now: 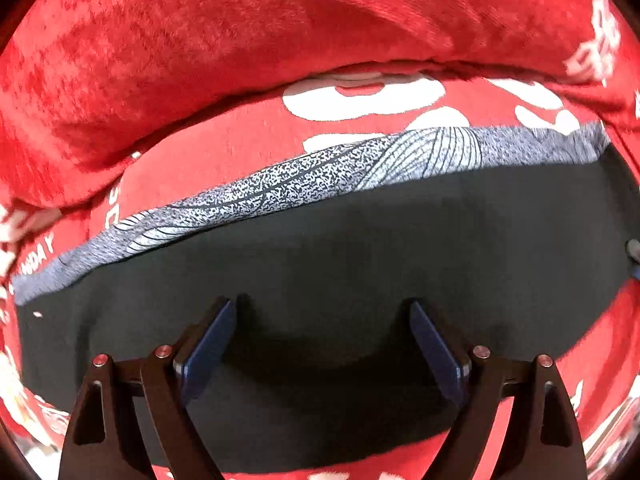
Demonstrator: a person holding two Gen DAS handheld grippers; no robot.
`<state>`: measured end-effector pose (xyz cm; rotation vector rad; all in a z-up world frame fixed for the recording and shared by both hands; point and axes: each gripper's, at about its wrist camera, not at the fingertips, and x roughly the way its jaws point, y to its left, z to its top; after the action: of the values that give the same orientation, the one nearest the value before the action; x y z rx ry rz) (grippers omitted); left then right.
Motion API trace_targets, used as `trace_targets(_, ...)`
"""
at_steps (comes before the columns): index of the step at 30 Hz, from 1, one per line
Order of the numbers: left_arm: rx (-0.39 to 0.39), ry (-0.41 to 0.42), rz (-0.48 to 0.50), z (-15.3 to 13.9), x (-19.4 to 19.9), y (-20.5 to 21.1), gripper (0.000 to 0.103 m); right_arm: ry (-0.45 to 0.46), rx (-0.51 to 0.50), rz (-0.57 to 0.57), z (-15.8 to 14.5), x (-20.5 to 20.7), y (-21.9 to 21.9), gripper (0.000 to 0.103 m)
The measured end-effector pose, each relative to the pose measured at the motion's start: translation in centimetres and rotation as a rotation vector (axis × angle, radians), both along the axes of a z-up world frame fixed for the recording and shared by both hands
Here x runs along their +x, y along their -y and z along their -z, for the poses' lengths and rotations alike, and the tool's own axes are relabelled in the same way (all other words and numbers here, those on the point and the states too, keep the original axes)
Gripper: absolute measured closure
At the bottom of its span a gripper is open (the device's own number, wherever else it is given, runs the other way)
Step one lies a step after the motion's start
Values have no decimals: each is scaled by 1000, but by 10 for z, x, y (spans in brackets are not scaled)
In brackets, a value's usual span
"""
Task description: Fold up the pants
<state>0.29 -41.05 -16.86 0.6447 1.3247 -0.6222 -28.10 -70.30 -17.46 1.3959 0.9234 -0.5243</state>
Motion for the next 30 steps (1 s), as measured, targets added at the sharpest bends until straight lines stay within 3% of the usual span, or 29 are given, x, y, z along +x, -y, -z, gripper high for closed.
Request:
trace_targets(1, -6, 13, -1, -5, 1, -1, 14, -69, -8, 1, -1, -6, 3, 77)
trace_targets(2, -20, 31, -5, -12, 4, -2, 14, -67, -15, 22, -5, -11, 5, 72)
trace_targets(5, -32, 105, -32, -27, 20, 1, 14, -157, -193, 39, -50, -19, 5, 72)
trace_targets(8, 1, 134, -37, -17, 35, 16, 14, -102, -307, -141, -80, 19, -6, 72)
trace_targets(12, 46, 115, -131, 17, 51, 25, 14, -160, -384, -397, -56, 99, -23, 72)
trace_targets(14, 28, 125, -188, 22, 62, 21, 2, -194, -382, -435, -32, 122, -22, 72)
trace_targets(16, 12, 127, -208, 22, 75, 19, 0, -220, -416, -446, -13, 138, -16, 78)
trace_targets(18, 31, 130, -230, 19, 87, 14, 0, -245, -487, -417, -17, 140, -5, 78)
trace_targets(22, 38, 165, -207, -4, 98, -17, 0, -248, -428, -348, -37, 127, -1, 70)
trace_targets(25, 97, 197, -144, -16, 91, -55, 0, -157, -370, -374, -55, 120, -27, 58)
trace_targets(26, 109, 192, -136, -18, 89, -67, 0, -128, -335, -384, -57, 119, -41, 54)
trace_targets(30, 137, 155, -127, -22, 87, -131, 0, -69, -194, -460, -47, 130, -131, 54)
